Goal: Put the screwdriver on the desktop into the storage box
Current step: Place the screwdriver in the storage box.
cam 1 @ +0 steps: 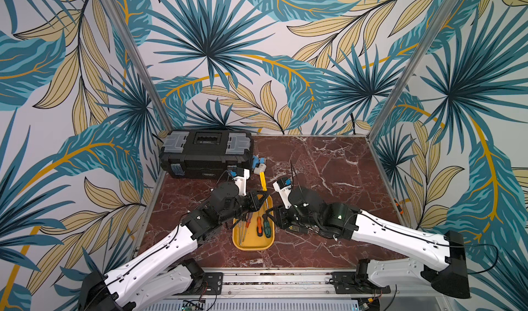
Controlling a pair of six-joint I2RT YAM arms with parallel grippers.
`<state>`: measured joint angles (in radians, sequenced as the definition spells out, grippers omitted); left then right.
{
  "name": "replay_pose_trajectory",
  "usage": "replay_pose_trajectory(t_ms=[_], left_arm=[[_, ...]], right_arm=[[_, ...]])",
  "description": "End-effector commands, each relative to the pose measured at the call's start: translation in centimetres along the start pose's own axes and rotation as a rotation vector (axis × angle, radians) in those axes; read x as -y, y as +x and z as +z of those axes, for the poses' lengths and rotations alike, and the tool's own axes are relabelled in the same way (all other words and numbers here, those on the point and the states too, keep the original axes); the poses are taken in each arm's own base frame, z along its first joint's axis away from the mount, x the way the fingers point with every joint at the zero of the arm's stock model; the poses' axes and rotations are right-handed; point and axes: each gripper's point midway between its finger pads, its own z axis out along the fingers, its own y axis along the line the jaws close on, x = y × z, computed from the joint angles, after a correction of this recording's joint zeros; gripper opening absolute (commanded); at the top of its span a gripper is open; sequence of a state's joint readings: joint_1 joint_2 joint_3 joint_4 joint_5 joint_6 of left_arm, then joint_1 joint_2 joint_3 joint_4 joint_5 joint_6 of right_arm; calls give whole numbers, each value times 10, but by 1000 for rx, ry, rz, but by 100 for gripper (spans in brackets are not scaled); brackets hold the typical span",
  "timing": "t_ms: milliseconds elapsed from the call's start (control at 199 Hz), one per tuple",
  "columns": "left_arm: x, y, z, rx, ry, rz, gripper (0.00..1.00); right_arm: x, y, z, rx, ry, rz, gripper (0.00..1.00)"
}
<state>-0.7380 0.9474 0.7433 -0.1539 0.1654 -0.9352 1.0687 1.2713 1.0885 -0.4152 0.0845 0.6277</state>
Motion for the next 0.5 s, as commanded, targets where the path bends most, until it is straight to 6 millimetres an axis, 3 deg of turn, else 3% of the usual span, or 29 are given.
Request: replay_pose_trajectory(t_ms=[0, 70, 211, 276, 407, 497], left_arm=[[24, -15, -7, 33, 63, 17, 0], [25, -15, -9, 35, 69, 16, 0], [24, -17, -10, 51, 87, 1, 0], [29, -19, -11, 56, 132, -8, 1], [46, -18, -17, 73, 291, -19, 47], [53, -18, -23, 90, 378, -25, 62]], right_arm=[[-2, -10, 3, 29, 21, -11, 26], [-2, -11, 5, 27, 24, -9, 20], [-5, -7, 9, 9, 1, 3, 0], [-7, -5, 10, 10, -17, 19, 0], [-13, -8, 3, 47, -114, 83, 0], [-24, -18, -7, 99, -240, 144, 0]])
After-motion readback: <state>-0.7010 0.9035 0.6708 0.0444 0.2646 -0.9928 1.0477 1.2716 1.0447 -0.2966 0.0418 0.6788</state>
